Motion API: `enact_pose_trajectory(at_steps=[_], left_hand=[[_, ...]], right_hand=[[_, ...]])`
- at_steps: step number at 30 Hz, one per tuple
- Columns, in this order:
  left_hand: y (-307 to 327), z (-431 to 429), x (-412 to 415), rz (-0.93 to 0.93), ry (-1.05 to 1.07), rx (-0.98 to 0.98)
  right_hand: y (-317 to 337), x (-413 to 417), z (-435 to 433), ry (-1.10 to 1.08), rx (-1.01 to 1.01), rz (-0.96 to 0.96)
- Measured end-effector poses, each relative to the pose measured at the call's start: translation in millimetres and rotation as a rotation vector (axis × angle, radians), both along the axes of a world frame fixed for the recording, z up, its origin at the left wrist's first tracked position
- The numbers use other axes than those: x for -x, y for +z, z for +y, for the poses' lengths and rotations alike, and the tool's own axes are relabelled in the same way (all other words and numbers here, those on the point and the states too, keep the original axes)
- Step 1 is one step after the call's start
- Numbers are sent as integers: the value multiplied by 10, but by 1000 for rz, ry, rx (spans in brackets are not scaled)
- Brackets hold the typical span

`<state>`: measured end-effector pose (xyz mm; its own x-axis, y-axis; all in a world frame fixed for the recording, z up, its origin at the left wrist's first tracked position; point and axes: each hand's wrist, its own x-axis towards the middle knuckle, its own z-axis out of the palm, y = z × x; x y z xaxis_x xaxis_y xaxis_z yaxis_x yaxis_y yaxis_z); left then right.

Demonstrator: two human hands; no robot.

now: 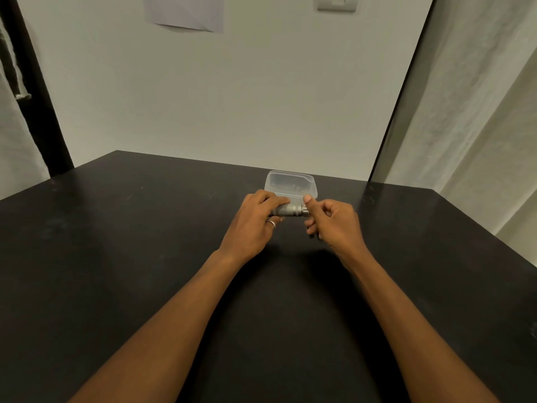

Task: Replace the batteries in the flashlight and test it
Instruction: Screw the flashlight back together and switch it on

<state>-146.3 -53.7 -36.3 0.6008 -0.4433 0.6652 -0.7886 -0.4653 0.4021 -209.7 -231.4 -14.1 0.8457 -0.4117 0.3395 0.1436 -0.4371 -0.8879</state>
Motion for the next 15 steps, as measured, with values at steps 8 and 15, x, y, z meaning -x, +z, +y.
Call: enact_pose_trajectory(at_steps=[8, 15], left_hand=[[-13, -4, 4, -5, -17, 16], [-13, 0, 5, -12, -8, 20]], right_hand=[[8, 26, 2, -48, 28, 17], [21, 42, -4, 26, 1, 33]])
